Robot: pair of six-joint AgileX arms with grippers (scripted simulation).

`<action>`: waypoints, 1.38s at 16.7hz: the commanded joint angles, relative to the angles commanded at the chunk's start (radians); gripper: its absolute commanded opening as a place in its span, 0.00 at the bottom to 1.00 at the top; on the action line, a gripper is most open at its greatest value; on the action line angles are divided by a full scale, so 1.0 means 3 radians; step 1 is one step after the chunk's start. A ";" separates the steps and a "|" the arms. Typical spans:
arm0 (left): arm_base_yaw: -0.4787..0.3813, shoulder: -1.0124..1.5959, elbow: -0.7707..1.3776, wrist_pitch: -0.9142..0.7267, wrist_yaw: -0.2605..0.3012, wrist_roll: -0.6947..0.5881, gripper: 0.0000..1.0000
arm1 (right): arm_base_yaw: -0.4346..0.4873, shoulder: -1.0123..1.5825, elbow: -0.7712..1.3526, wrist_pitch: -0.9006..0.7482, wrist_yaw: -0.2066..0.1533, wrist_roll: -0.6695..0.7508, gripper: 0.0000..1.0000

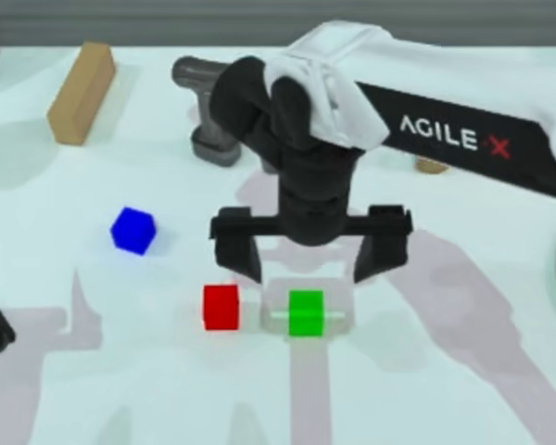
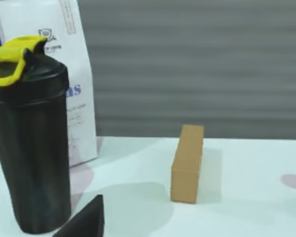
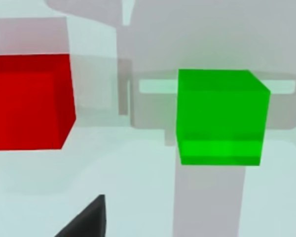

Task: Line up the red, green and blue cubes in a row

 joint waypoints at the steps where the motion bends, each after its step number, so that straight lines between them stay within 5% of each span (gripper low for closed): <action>1: 0.0000 0.0000 0.0000 0.0000 0.0000 0.0000 1.00 | 0.0000 0.0000 0.0000 0.0000 0.0000 0.0000 1.00; 5: -0.0007 0.0031 0.0031 -0.0020 0.0002 0.0001 1.00 | -0.0032 -0.0021 -0.0034 0.0025 0.0013 -0.0018 1.00; 10: -0.0106 0.0665 0.0650 -0.0405 0.0013 0.0036 1.00 | -0.0296 -0.0709 -0.0577 0.0368 0.0208 -0.0341 1.00; 17: -0.0345 0.2876 0.2371 -0.1505 0.0003 0.0157 1.00 | -0.1058 -0.2959 -0.2291 0.1367 0.0498 -0.1179 1.00; 23: -0.0587 0.5038 0.3914 -0.2588 -0.0012 0.0284 1.00 | -0.1810 -0.5183 -0.4195 0.2422 0.0490 -0.1961 1.00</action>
